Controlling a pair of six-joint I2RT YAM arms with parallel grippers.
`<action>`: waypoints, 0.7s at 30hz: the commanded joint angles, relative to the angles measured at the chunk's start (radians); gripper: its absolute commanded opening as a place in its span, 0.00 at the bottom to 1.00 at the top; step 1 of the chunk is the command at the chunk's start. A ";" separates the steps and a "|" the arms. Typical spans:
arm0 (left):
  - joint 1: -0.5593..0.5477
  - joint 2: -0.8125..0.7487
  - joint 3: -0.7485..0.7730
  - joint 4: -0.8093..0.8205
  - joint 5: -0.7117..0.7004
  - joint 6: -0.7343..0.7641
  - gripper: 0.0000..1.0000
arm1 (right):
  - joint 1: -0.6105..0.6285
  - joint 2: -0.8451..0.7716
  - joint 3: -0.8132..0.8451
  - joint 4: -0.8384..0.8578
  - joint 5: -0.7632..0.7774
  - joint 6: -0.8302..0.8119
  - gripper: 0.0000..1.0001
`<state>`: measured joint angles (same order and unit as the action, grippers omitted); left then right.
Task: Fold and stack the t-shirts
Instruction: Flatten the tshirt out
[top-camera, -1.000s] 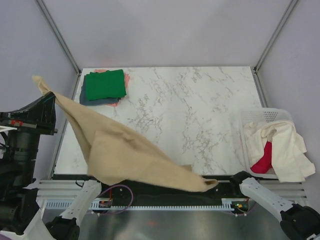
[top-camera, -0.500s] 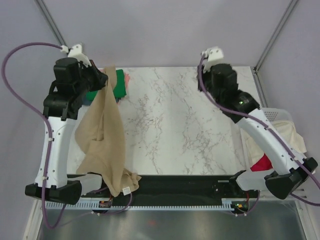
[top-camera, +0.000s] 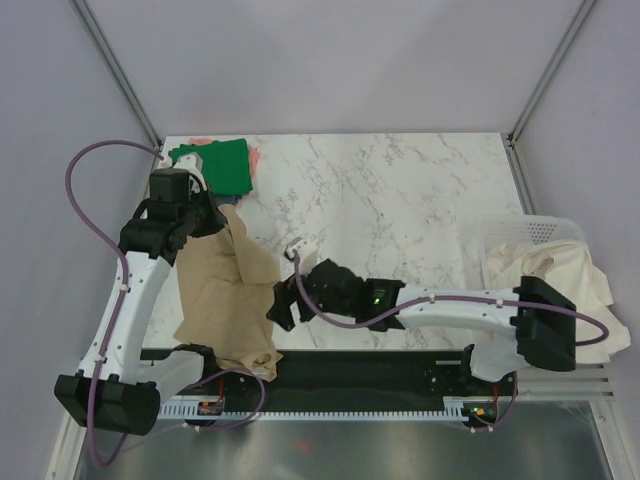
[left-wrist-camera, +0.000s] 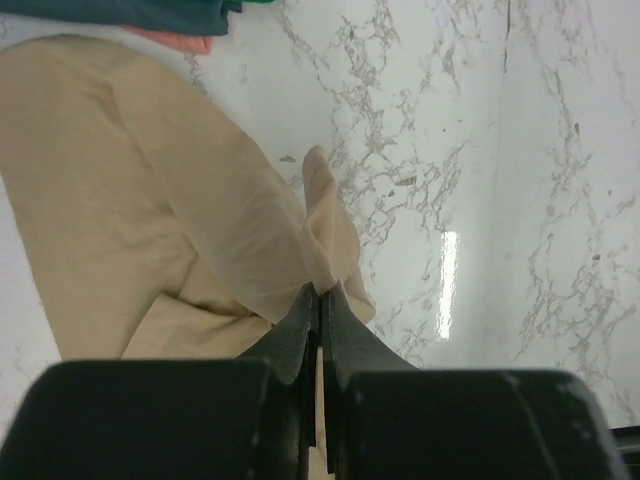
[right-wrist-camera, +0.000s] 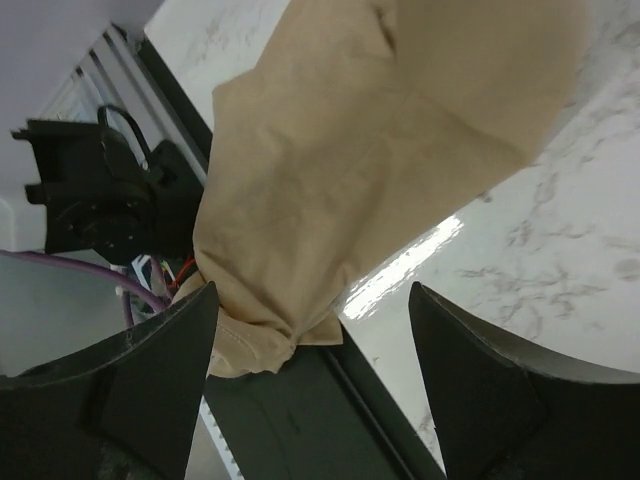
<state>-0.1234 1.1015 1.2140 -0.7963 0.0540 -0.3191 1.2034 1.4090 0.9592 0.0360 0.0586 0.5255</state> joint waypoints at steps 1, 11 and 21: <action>0.005 -0.074 -0.060 0.045 -0.043 0.023 0.02 | 0.082 0.125 0.074 0.090 0.078 0.083 0.84; 0.005 -0.147 -0.175 0.068 -0.051 -0.001 0.02 | 0.203 0.266 0.155 0.045 0.096 0.140 0.83; 0.005 -0.181 -0.229 0.085 -0.051 -0.012 0.02 | 0.318 0.329 0.150 0.056 0.127 0.212 0.62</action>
<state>-0.1234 0.9401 0.9913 -0.7551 0.0235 -0.3206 1.5089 1.7294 1.0893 0.0612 0.1429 0.6895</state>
